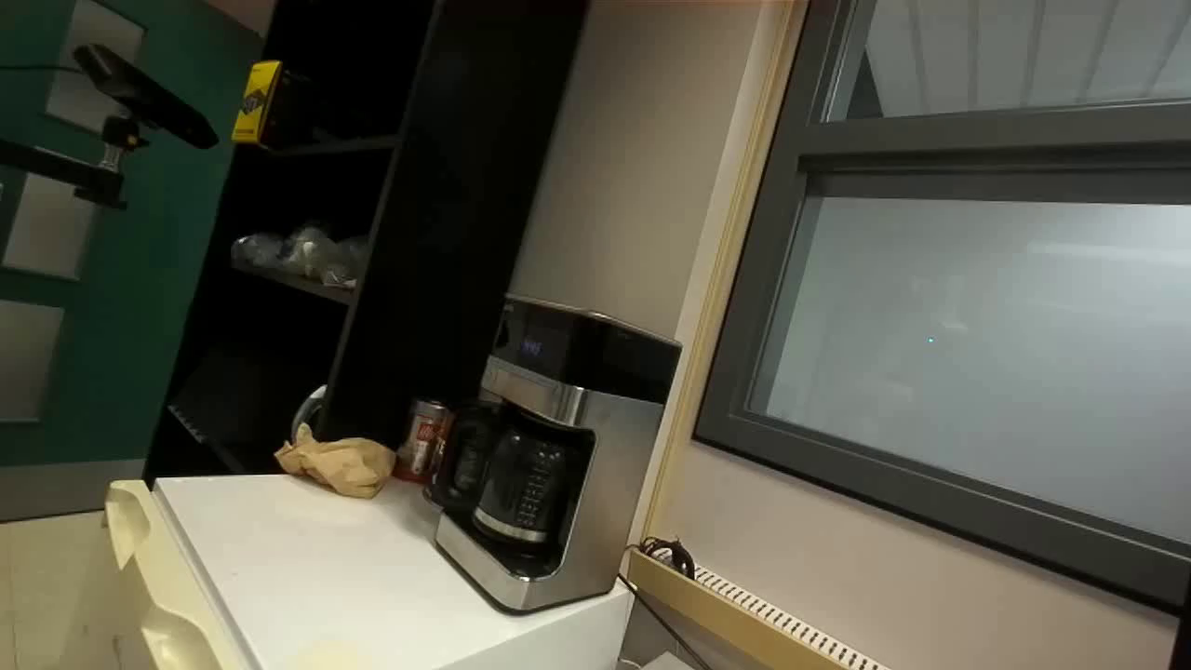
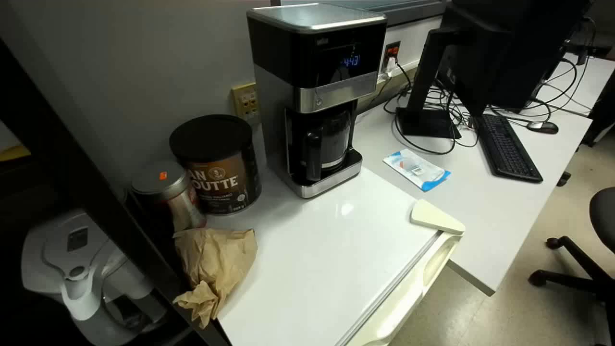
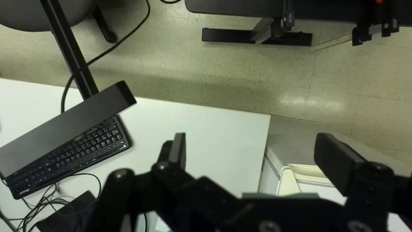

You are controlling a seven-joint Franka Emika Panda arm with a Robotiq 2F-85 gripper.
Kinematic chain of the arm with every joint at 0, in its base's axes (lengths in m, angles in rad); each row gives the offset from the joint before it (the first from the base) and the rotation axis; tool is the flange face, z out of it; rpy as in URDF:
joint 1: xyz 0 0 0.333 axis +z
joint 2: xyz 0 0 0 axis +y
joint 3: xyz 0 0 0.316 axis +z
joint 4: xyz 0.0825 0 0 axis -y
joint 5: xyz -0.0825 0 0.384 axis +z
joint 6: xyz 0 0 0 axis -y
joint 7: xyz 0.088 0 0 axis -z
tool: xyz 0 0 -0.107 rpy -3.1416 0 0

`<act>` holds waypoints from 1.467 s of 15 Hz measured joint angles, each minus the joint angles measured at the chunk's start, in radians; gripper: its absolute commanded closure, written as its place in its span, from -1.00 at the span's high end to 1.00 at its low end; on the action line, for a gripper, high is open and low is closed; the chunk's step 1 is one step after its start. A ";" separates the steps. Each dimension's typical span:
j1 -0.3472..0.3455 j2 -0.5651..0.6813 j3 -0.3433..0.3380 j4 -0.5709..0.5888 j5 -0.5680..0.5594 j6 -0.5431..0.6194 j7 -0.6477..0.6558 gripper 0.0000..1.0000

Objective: Press the button on the left side of the coffee machine

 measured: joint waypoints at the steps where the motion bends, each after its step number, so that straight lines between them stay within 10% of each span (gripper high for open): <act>1: 0.000 0.000 0.000 0.000 0.000 0.000 0.000 1.00; 16: 0.003 0.010 0.008 0.000 0.000 0.016 0.000 1.00; 22: 0.047 0.117 0.093 -0.012 -0.014 0.208 0.032 1.00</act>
